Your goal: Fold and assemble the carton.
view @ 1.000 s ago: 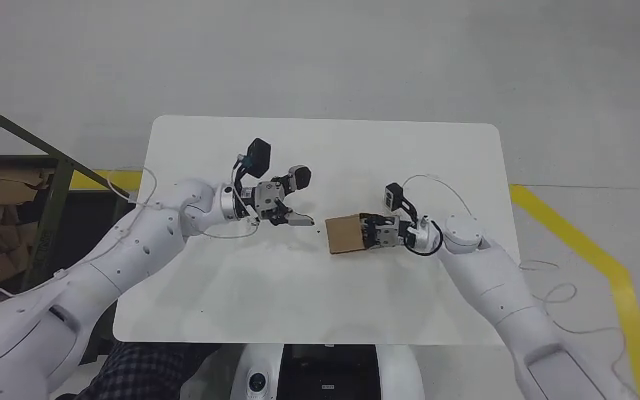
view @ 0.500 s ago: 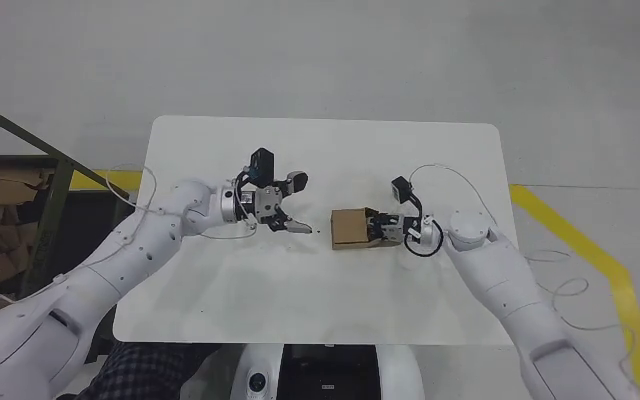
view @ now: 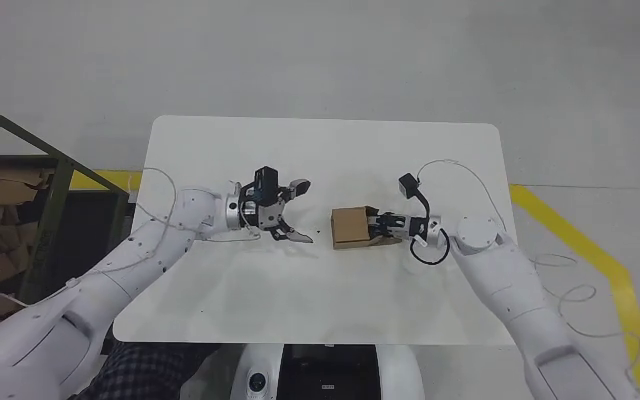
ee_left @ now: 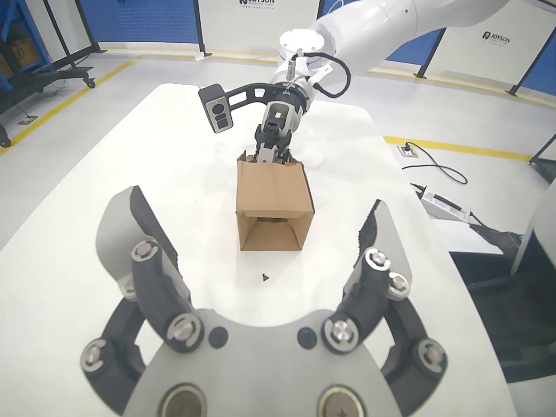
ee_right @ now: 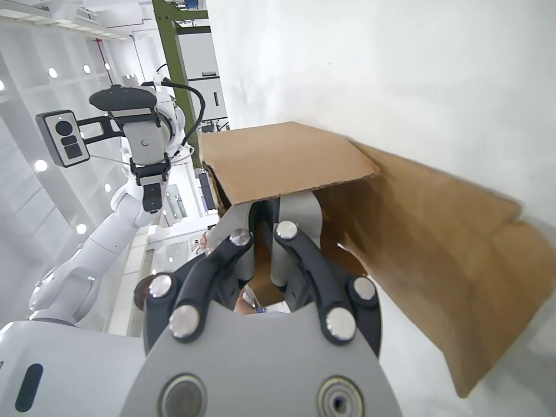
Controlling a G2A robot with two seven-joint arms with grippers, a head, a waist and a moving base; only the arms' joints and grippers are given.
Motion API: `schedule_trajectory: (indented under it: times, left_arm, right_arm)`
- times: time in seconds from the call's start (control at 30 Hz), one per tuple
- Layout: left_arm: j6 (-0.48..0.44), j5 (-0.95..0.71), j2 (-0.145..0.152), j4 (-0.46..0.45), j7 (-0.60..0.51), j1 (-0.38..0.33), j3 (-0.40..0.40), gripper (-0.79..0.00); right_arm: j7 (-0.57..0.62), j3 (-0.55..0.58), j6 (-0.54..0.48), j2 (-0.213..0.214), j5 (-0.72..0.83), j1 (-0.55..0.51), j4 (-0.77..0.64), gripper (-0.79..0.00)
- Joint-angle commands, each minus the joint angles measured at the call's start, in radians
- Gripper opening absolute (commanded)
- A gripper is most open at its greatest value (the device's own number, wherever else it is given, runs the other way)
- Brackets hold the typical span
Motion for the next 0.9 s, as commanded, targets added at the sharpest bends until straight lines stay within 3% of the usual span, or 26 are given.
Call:
schedule_trajectory:
  times: [0.0, 0.57, 0.87]
  left_arm:
    - [0.000, 0.014, -0.002, 0.005, 0.011, -0.001, 0.002, 0.000]
    - [0.006, 0.013, -0.002, 0.004, 0.007, 0.002, 0.002, 0.000]
    - [0.054, -0.008, -0.032, 0.067, -0.115, -0.012, -0.012, 0.000]
  right_arm:
    - [-0.001, 0.000, -0.005, 0.000, -0.001, 0.001, 0.000, -0.785]
    - [-0.001, 0.000, -0.005, 0.000, -0.001, 0.001, 0.000, -0.785]
    - [-0.020, 0.003, 0.016, 0.000, 0.003, -0.020, -0.024, -0.785]
